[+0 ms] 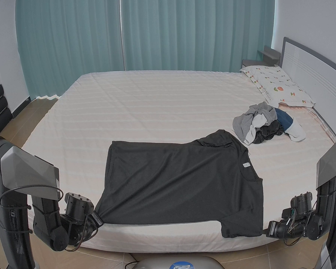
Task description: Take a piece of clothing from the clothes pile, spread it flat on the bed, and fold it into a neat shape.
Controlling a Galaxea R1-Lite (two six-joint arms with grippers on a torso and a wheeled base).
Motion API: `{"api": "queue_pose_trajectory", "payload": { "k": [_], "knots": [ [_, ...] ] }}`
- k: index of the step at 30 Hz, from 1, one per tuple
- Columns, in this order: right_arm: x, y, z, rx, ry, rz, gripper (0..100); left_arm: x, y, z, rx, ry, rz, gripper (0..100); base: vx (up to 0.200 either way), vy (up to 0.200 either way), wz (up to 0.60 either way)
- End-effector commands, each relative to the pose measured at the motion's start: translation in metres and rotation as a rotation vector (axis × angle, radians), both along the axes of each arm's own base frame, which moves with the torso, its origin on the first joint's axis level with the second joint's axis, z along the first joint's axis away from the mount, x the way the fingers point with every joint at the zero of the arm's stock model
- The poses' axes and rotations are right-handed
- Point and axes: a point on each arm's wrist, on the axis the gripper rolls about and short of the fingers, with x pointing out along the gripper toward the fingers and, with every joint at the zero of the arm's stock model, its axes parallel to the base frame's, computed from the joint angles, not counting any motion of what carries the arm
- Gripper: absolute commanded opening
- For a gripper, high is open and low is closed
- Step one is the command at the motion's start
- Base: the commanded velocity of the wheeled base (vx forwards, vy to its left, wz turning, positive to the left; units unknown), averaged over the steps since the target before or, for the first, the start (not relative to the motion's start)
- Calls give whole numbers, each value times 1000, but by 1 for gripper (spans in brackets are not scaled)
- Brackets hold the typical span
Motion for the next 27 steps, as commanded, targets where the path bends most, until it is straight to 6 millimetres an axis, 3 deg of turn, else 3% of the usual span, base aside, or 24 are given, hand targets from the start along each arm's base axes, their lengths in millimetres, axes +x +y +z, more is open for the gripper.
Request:
{"api": "queue_pose_trajectory", "payload": {
  "k": [1,18,27],
  "knots": [
    [-6,-1,5,-11,6,12,0,-9,3,-2,32,38,-22,0,0,0,0],
    [-12,-5,1,-51,60,54,0,-22,5,-20,91,142,-71,0,0,0,0],
    [-10,-6,-1,-51,51,53,0,-19,3,-20,72,80,-71,0,0,0,0]
  ]
}}
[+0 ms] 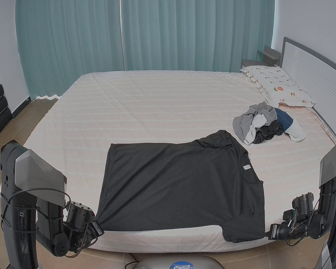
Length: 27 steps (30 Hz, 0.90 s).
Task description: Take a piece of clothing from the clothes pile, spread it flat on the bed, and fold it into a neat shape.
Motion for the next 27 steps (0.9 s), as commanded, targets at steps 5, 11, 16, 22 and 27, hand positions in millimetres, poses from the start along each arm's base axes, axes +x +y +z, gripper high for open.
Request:
{"api": "queue_pose_trajectory", "payload": {
  "k": [5,11,16,22,27],
  "knots": [
    [0,0,-4,10,-8,-12,100,-2,-1,-2,-6,-4,-8,100,0,0,0],
    [5,-2,5,45,-73,-58,100,-1,1,9,-35,-47,3,100,0,0,0],
    [9,-2,15,100,-126,-83,100,-4,2,28,-74,-102,-16,100,0,0,0],
    [14,1,28,196,-197,-119,100,-8,5,58,-159,-198,-58,100,0,0,0],
    [19,2,31,240,-242,-155,100,-3,13,60,-210,-203,-32,100,0,0,0]
  ]
}}
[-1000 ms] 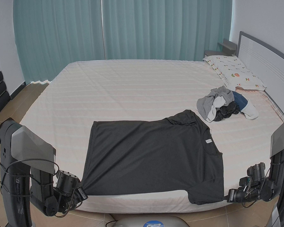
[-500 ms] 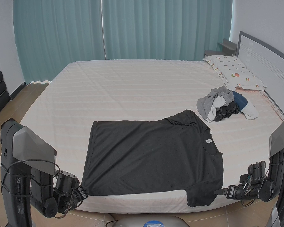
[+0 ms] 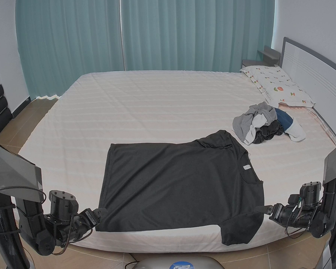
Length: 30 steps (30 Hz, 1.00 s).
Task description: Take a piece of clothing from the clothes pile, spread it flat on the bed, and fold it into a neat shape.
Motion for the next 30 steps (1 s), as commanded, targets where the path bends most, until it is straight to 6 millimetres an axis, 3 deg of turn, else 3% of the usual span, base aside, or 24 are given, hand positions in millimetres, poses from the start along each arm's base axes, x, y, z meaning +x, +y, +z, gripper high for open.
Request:
{"api": "queue_pose_trajectory", "payload": {
  "k": [1,12,30],
  "knots": [
    [-2,1,5,24,-18,-12,100,3,8,11,-45,-43,41,100,200,0,0],
    [1,16,10,84,-45,-3,100,7,9,5,-108,-13,32,100,200,0,0],
    [3,19,3,94,-15,-2,100,10,8,-3,-104,12,33,100,0,0,0]
  ]
}}
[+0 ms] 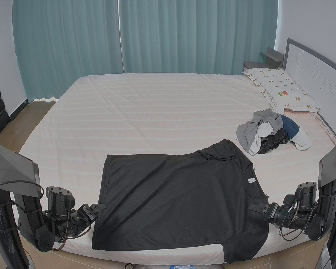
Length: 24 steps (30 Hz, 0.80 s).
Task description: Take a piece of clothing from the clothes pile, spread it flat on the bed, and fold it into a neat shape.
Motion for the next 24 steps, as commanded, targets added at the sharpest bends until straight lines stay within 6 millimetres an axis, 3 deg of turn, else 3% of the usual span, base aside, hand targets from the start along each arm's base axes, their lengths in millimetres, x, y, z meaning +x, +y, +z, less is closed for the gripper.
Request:
{"api": "queue_pose_trajectory", "payload": {
  "k": [1,8,9,15,19,22,24],
  "knots": [
    [1,1,1,12,-7,-6,100,0,0,-3,3,11,0,100,0,0,0],
    [33,7,-4,31,-76,-53,100,6,-2,-6,-28,16,10,100,0,0,0],
    [46,10,-10,14,-101,-80,100,11,-3,-4,-65,-3,44,100,0,0,0],
    [80,20,-3,17,-210,-102,100,12,-3,-4,-105,5,75,100,0,0,0],
    [107,27,-2,13,-228,-109,100,13,-4,-7,-99,12,71,100,150,0,0],
    [110,28,-3,13,-228,-107,100,13,-4,-7,-99,13,71,100,0,0,0],
    [136,37,-8,3,-226,-110,100,12,-4,-8,-97,19,70,100,0,0,0]
  ]
}}
